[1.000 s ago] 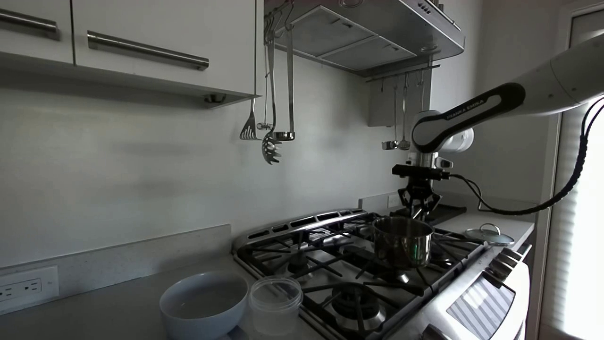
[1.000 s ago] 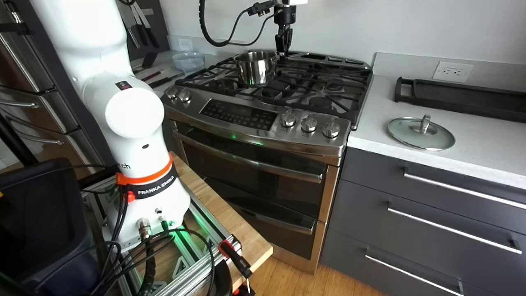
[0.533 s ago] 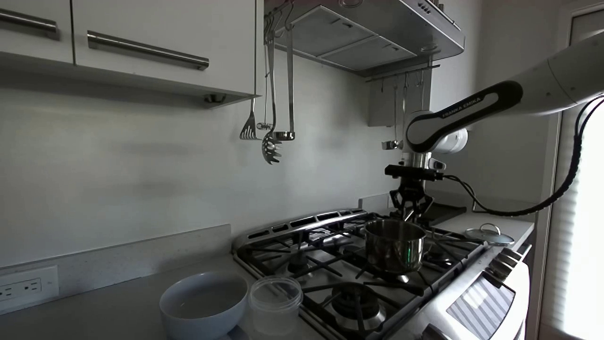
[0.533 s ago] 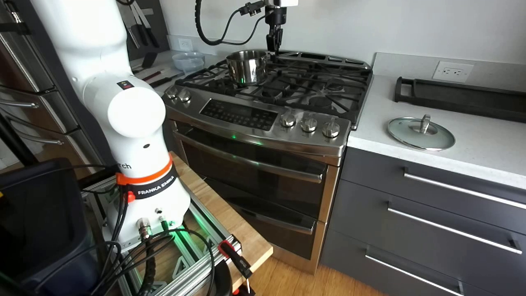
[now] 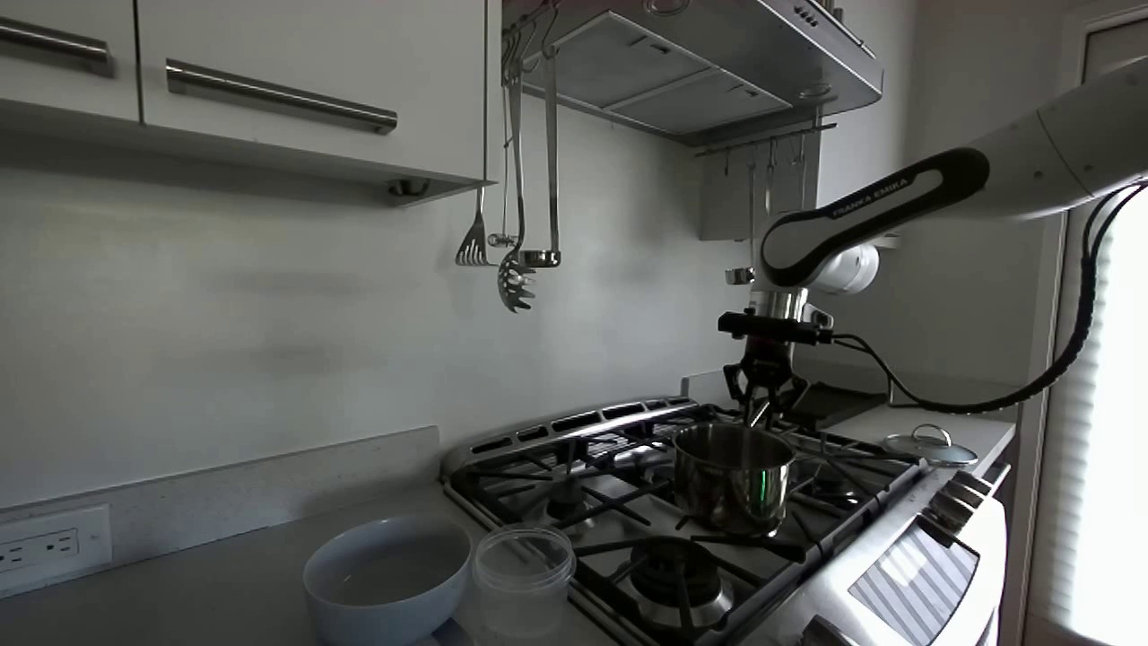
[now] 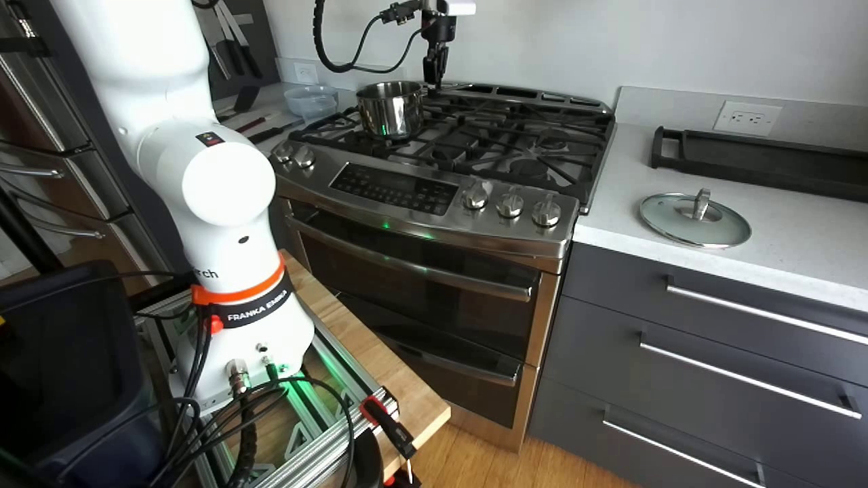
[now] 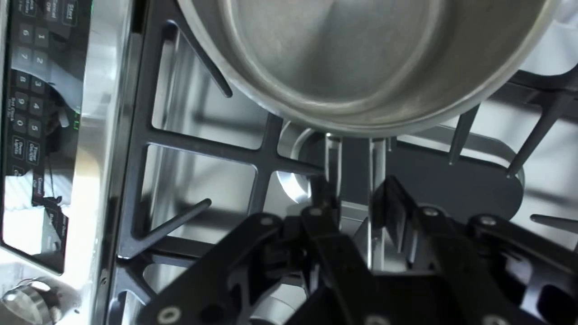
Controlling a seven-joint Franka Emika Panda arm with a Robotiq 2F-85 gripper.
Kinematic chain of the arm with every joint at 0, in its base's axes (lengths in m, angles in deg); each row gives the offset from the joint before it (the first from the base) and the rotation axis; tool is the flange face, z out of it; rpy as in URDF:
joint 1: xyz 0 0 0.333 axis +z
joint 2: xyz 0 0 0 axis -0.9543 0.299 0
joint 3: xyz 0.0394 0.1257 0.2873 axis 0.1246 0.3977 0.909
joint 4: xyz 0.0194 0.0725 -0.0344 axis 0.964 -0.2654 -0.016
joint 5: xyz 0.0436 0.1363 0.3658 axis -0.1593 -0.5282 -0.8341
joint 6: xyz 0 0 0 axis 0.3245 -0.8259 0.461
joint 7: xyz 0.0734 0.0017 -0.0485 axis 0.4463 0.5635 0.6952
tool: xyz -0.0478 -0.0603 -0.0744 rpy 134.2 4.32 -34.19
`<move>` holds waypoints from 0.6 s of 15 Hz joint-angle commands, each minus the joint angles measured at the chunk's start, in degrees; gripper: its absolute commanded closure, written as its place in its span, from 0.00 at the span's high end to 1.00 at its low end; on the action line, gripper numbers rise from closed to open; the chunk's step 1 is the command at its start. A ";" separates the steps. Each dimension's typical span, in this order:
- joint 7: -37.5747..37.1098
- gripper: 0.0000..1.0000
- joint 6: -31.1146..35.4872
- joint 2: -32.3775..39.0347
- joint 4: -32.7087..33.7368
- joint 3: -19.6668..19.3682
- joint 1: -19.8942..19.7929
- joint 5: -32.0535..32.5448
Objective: Slide the silver pot to the left side of the job of the stove
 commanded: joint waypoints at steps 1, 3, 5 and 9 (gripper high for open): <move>1.68 0.08 -1.14 -0.65 -0.44 0.21 0.46 -2.04; 1.32 0.08 -1.31 -0.65 -0.35 0.41 0.64 -1.30; 1.89 0.08 -1.13 -0.71 -0.21 0.60 0.81 -1.87; 2.22 0.08 -1.68 -0.44 -0.83 -0.24 0.05 -1.67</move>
